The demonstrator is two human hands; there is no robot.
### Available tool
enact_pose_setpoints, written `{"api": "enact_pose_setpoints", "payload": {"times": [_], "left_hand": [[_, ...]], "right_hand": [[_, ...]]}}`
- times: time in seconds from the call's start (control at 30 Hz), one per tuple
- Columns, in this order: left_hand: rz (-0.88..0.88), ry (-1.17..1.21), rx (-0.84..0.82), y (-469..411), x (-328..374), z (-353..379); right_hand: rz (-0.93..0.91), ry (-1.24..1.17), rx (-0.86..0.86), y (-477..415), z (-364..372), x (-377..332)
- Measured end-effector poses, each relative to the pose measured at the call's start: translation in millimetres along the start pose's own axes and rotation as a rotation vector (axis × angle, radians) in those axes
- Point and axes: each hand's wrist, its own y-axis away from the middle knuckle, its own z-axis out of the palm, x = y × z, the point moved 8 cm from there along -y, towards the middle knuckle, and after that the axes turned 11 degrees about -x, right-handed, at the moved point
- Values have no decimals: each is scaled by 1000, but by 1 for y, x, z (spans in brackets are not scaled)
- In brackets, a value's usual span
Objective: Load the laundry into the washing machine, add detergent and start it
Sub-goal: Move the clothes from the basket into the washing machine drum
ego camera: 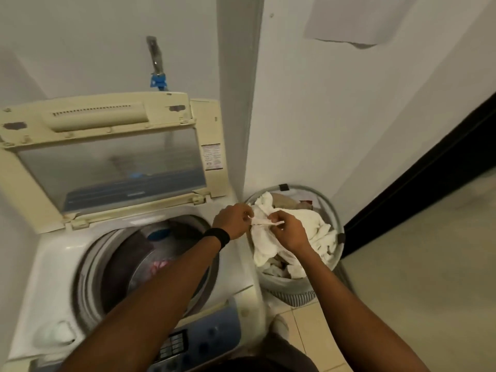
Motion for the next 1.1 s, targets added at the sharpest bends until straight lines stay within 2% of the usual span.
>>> {"api": "enact_pose_setpoints", "payload": {"times": [0.13, 0.27, 0.43, 0.53, 0.63, 0.7, 0.83, 0.97, 1.1], "left_hand": [[-52, 10, -37, -33, 11, 31], [-44, 8, -45, -55, 18, 54], [-49, -219, -197, -73, 31, 77], [-59, -325, -105, -72, 36, 72], [5, -316, 78, -65, 49, 55], [105, -212, 150, -62, 61, 41], [239, -68, 178, -54, 84, 5], [325, 28, 164, -56, 94, -28], [390, -6, 144, -57, 95, -41]], "right_hand": [[57, 169, -186, -12, 13, 54], [18, 245, -139, -28, 3, 71], [-65, 104, -194, -42, -16, 67], [-118, 40, -221, -45, -21, 63], [-183, -57, -137, -44, -33, 57], [-222, -122, -76, -42, -44, 49], [-285, -192, 54, -32, -84, 17], [-327, -143, 248, -20, -135, -3], [-377, -195, 478, 8, -179, -26]]}}
